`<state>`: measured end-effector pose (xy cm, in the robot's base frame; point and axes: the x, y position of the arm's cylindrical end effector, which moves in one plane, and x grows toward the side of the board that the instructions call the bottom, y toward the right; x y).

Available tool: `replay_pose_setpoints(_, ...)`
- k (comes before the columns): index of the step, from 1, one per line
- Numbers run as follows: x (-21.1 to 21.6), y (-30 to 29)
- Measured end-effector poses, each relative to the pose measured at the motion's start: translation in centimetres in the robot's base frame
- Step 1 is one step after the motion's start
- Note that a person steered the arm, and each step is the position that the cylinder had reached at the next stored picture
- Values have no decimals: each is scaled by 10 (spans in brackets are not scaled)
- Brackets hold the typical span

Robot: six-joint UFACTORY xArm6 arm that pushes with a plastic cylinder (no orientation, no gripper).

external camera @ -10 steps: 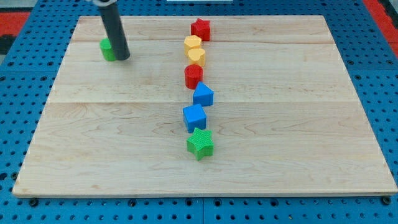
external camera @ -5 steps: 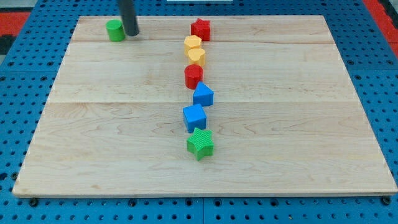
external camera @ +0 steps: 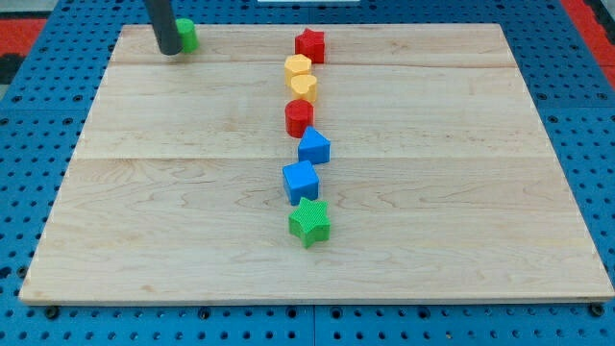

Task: Slide the green circle to the top center of the board

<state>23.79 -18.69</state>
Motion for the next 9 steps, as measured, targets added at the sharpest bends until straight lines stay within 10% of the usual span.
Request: replay_pose_setpoints(9,-31,-23)
